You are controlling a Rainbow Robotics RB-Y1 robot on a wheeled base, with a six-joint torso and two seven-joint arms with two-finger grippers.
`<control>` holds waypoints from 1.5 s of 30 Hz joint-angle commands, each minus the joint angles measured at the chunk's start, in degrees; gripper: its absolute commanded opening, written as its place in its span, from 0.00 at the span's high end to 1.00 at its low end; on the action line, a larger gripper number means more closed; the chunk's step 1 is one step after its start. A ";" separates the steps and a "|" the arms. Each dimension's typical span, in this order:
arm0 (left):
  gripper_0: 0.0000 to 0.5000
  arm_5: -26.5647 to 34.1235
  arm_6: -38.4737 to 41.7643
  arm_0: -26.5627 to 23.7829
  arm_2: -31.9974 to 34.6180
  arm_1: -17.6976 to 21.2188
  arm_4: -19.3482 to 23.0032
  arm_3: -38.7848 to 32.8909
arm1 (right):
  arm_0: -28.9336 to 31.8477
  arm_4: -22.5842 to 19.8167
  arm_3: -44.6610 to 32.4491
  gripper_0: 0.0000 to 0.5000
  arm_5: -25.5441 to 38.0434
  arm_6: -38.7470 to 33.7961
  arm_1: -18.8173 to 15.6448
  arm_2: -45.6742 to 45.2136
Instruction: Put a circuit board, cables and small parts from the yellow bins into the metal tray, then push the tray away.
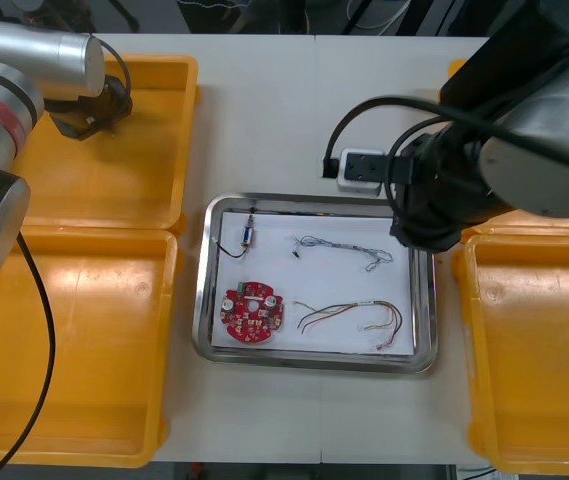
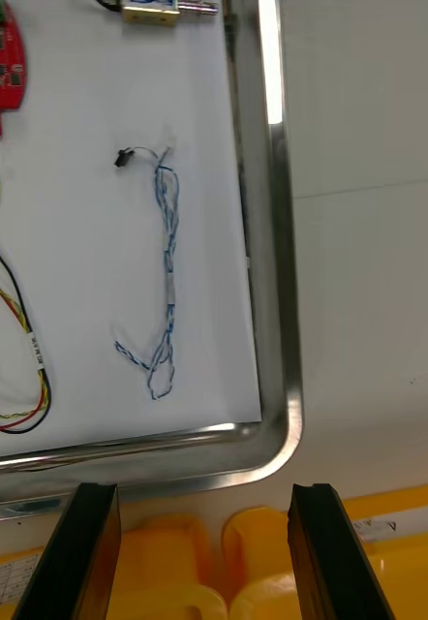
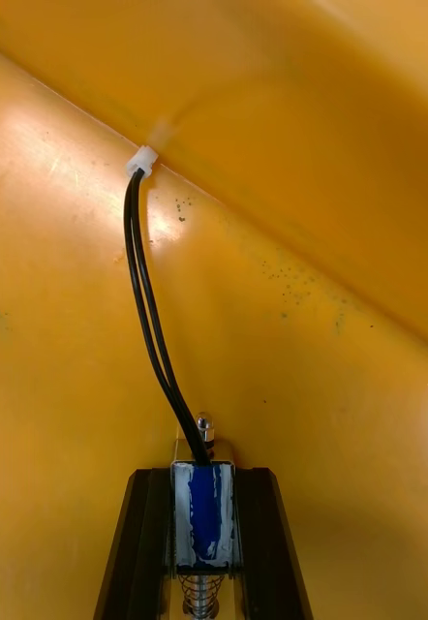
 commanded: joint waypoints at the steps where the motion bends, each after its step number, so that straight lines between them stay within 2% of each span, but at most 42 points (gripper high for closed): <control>1: 1.00 -0.43 -4.48 1.34 -1.13 -0.77 1.07 -0.88 | 1.40 -1.17 -2.04 0.00 0.22 -3.02 -2.53 -9.66; 6: 1.00 1.24 -4.75 1.34 -1.04 -0.68 0.80 -1.93 | 4.56 -1.08 -2.04 0.00 0.22 -4.16 -4.11 -16.78; 18: 1.00 22.07 -5.19 1.43 -1.13 5.03 1.68 -16.70 | 12.91 2.26 -2.04 0.00 0.22 -6.53 -7.54 -31.29; 24: 1.00 31.65 -5.01 2.13 -1.04 8.81 5.20 -24.96 | 18.62 1.47 -2.31 0.00 0.22 -11.54 -7.63 -39.02; 27: 1.00 36.40 -4.22 4.50 -0.87 10.21 5.37 -32.61 | 21.61 1.64 -3.28 0.00 0.22 -14.36 -7.72 -41.48; 34: 1.00 47.47 0.09 11.27 -0.17 10.57 5.28 -52.21 | 27.94 2.35 -5.56 0.00 0.22 -23.14 -7.63 -44.38; 39: 1.00 53.45 3.87 14.52 -0.34 8.63 7.48 -64.69 | 30.84 1.99 -5.82 0.00 0.22 -29.03 -7.10 -44.47; 45: 1.00 59.34 8.61 15.14 -1.13 4.94 9.06 -74.00 | 32.07 2.17 -5.56 0.00 0.22 -34.04 -4.82 -44.56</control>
